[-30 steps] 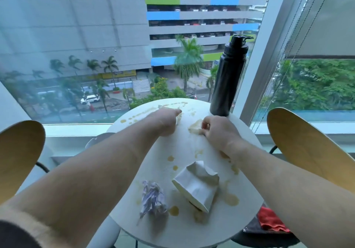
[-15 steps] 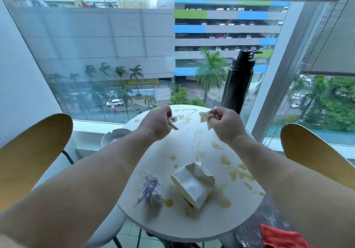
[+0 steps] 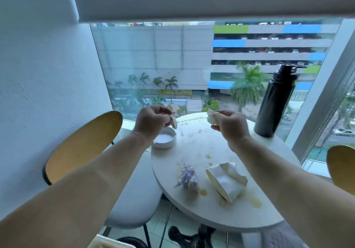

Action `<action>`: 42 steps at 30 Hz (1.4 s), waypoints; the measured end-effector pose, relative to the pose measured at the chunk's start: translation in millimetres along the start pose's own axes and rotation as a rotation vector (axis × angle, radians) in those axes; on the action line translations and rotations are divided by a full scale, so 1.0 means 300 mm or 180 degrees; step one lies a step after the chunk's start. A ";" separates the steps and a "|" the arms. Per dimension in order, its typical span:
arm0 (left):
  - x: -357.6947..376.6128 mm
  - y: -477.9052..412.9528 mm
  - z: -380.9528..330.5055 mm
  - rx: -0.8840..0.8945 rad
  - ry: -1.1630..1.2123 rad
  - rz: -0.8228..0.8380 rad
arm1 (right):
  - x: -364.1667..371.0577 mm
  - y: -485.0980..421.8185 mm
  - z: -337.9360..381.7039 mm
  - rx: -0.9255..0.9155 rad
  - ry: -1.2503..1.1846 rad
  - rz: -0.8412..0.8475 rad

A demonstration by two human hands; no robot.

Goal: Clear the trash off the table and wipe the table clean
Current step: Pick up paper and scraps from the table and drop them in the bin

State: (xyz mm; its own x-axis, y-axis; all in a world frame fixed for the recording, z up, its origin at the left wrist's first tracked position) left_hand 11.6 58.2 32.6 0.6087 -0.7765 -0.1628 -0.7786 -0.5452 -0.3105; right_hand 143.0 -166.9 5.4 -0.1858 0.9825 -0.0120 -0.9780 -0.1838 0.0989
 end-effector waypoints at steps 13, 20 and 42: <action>-0.601 0.168 0.138 0.0113 0.0098 -0.0424 | 0.582 0.309 -0.056 -0.0131 0.0017 0.0354; -0.864 0.313 0.331 -0.0354 -0.0043 -0.0346 | 0.880 0.523 -0.198 -0.0125 0.0298 0.0648; -0.863 0.914 1.126 -0.2330 -0.0408 -0.0923 | 0.974 0.683 -1.104 0.0902 0.2281 0.1312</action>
State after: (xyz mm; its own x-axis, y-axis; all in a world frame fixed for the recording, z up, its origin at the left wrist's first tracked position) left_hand -307.9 216.5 -326.8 0.7805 -0.5539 -0.2899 -0.4619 -0.8234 0.3296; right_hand -143.2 72.6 -307.5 -0.6277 0.5662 -0.5342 -0.7769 -0.4125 0.4757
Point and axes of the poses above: each hand's wrist, its own y-axis away from the middle knuckle, its own x-axis out of the palm, z = x × y, the point moved 6 cm from there along -y, towards the middle knuckle, and after that the axes turned 10 degrees about x, right-handed, at the moved point
